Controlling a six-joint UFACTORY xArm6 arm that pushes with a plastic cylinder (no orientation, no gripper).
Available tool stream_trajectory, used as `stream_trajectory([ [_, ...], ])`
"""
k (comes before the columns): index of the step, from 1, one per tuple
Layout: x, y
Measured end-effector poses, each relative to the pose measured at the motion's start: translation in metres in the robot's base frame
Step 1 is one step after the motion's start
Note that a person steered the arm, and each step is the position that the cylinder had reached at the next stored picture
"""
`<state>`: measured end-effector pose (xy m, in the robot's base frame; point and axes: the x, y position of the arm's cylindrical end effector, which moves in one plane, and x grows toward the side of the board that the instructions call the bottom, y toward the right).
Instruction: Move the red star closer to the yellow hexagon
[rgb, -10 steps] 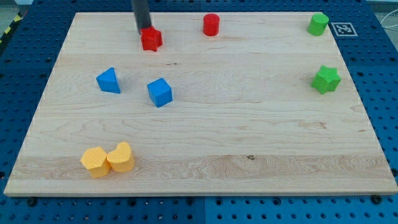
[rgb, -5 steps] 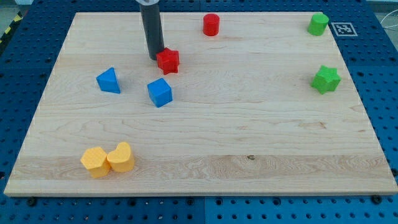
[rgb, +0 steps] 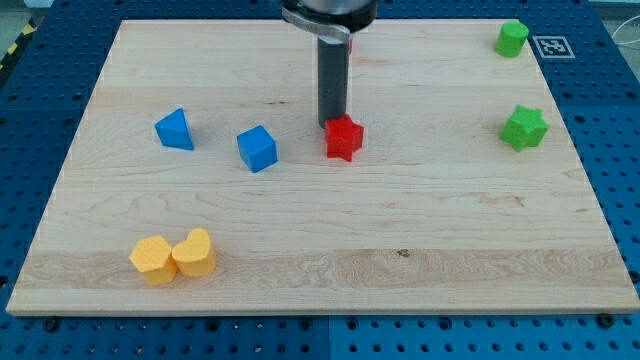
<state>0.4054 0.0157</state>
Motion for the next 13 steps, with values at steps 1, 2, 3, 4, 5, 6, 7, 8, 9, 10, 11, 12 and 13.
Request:
stream_trajectory([
  [1,0.006,0.032],
  [2,0.010,0.069],
  [3,0.032,0.067],
  [4,0.070,0.037],
  [5,0.061,0.042],
  [6,0.017,0.062],
  [7,0.000,0.049],
  [8,0.035,0.034],
  [9,0.051,0.034],
  [10,0.051,0.018],
  [11,0.051,0.009],
  [12,0.051,-0.009],
  [13,0.052,-0.026],
])
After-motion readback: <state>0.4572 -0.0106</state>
